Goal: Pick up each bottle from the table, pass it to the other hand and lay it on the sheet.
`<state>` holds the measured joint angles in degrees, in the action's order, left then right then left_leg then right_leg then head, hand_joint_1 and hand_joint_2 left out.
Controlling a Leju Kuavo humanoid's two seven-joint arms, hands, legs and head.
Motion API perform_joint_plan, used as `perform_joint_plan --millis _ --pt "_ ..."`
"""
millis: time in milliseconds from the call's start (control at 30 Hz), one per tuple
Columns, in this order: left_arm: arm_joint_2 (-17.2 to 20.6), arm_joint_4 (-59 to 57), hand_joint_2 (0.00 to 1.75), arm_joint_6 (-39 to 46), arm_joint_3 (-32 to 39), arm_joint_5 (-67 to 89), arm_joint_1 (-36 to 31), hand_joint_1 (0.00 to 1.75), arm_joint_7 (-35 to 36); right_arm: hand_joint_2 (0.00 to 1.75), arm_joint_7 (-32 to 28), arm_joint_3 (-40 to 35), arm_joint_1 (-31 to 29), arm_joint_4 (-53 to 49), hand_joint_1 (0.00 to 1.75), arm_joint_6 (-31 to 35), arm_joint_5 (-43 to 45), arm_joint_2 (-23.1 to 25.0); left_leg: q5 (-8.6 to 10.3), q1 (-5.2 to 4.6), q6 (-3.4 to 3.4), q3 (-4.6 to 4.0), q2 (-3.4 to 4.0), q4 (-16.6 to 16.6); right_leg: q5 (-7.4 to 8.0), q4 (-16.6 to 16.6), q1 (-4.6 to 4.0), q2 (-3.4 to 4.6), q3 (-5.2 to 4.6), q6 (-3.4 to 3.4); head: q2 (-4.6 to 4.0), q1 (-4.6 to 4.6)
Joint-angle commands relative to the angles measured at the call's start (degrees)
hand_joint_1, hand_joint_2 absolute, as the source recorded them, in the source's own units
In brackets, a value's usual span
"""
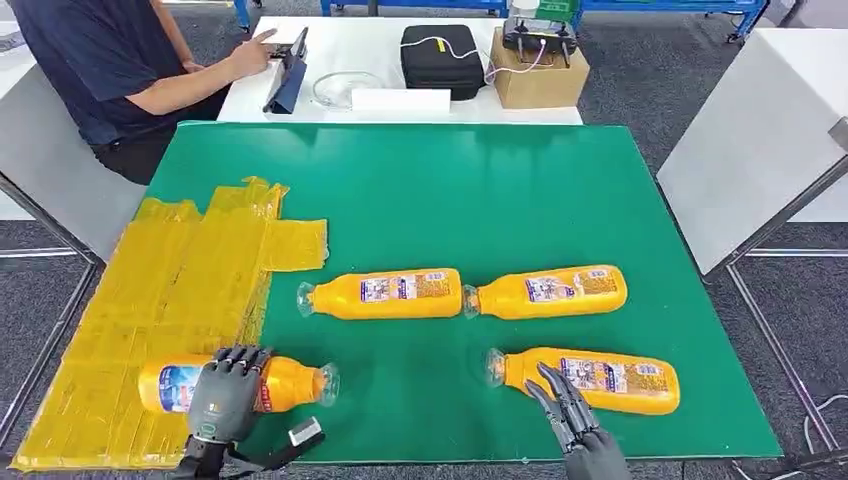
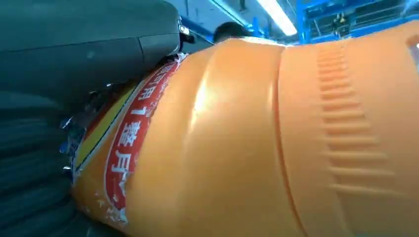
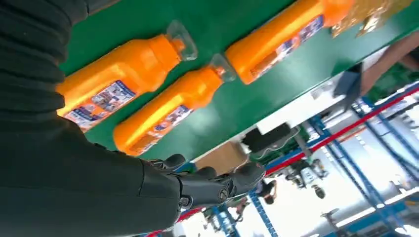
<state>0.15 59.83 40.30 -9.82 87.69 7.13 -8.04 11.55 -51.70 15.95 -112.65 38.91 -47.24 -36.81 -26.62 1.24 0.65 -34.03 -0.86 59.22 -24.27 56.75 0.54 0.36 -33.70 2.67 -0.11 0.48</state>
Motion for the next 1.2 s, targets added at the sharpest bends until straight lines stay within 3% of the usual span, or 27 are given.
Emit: perform_joint_plan --millis 33,167,200,267,733,867,900,933,1200 --pt "-3.2 -20.9 0.0 -0.3 3.7 -2.4 -5.2 0.0 -4.6 1.75 -7.5 18.9 2.5 7.9 0.0 -7.4 3.8 5.7 0.08 -0.16 0.06 0.5 0.0 -0.3 0.02 -0.2 0.14 -0.06 0.23 -0.03 0.0 0.0" --pt "-5.9 -13.7 0.0 -0.3 10.2 -14.1 -3.6 0.0 -19.7 1.75 -11.9 32.8 4.2 13.0 0.0 -13.9 1.6 13.1 -0.16 -0.26 0.24 0.94 -0.1 -0.5 -0.1 -0.3 0.26 -0.21 0.49 0.1 0.0 0.0" --pt "-7.2 -13.1 0.0 -0.3 11.8 -20.9 -3.8 0.0 -26.3 1.75 -13.4 36.8 5.0 14.0 0.0 -15.7 0.7 15.4 -0.16 -0.28 0.24 0.97 -0.12 -0.5 -0.11 -0.3 0.27 -0.23 0.56 0.12 0.0 0.0" --pt "-7.2 -10.7 0.0 -2.5 11.4 -28.9 -3.4 0.0 -32.0 1.75 -15.2 41.4 6.8 14.2 0.0 -19.2 0.5 17.2 -0.25 -0.2 0.25 0.99 -0.1 -0.4 -0.17 -0.2 0.17 -0.26 0.57 0.15 0.0 0.0" --pt "-5.7 -6.1 0.0 -6.0 7.7 -34.9 -1.8 0.0 -32.0 1.75 -15.6 45.9 8.9 13.2 0.0 -23.9 -3.1 19.2 0.28 -0.24 0.31 0.64 -0.14 -0.4 0.08 -0.1 0.23 -0.34 0.68 0.01 0.0 -0.02" --pt "-3.9 -1.0 0.0 -9.4 3.4 -42.9 -0.8 0.0 -32.0 1.75 -14.5 47.5 10.9 12.7 0.0 -26.5 -4.1 18.2 0.3 -0.26 0.31 0.58 -0.18 -0.4 0.09 -0.1 0.25 -0.38 0.66 0.03 0.0 0.0" --pt "-2.5 2.7 0.0 -11.8 0.6 -50.1 -0.2 0.0 -32.0 1.75 -14.3 48.5 11.9 12.7 0.0 -28.1 -4.6 18.1 0.29 -0.27 0.31 0.63 -0.12 -0.4 0.09 -0.2 0.25 -0.35 0.68 -0.02 0.0 0.0" --pt "1.5 15.9 0.0 -16.4 -5.3 -67.9 1.6 0.0 -32.0 1.75 -13.2 49.4 13.7 12.5 0.0 -31.2 -6.2 18.6 0.25 -0.25 0.27 0.46 -0.28 -0.3 0.04 0.0 0.21 -0.52 0.53 0.0 0.0 0.02" --pt "3.0 24.5 0.0 -20.8 -7.4 -74.8 2.5 0.0 -32.0 1.75 -11.1 50.8 14.1 14.1 0.0 -34.1 -7.4 17.9 0.19 -0.17 0.22 0.26 -0.06 -0.2 0.07 0.0 0.12 -0.39 0.24 0.02 0.0 0.04"
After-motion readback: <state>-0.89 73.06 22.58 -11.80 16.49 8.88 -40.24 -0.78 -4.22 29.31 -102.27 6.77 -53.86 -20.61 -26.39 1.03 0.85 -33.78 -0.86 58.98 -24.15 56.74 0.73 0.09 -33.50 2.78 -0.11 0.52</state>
